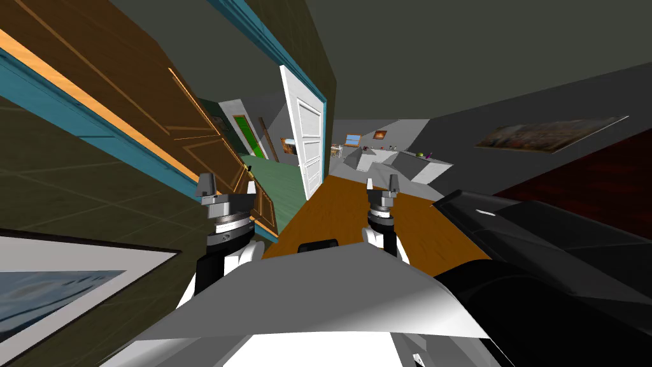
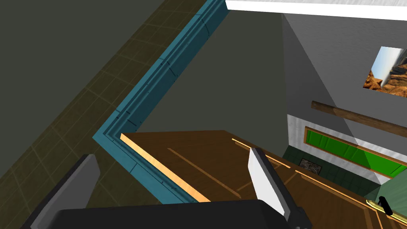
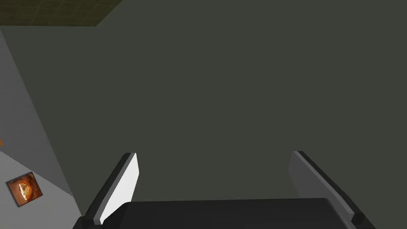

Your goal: Push the door open

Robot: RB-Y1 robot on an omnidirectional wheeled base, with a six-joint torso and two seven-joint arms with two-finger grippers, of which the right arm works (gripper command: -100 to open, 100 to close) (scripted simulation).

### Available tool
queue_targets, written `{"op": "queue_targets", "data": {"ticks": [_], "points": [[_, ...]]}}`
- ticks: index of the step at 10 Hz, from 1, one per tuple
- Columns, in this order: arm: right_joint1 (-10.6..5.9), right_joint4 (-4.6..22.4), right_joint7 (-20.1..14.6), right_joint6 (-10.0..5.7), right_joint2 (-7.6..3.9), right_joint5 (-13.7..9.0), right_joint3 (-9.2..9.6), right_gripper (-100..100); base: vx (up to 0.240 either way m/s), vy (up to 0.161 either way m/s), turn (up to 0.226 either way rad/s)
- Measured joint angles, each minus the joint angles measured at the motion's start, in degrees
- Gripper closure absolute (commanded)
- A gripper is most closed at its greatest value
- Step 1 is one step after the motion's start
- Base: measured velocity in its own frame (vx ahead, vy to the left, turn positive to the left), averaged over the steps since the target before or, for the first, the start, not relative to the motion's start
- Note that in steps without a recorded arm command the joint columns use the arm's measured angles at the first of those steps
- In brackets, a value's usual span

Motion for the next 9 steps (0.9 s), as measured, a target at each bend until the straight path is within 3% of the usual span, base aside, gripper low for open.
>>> {"op": "queue_targets", "data": {"ticks": [4, 9], "points": [[-2.92, 4.5, -0.7, 0.38, -1.41, -0.2, 2.60, -100, 0.145, -0.059, 0.025], [-8.01, 11.6, -1.7, 1.73, -2.94, -0.3, 7.70, -100, 0.186, -0.026, 0.026]]}}
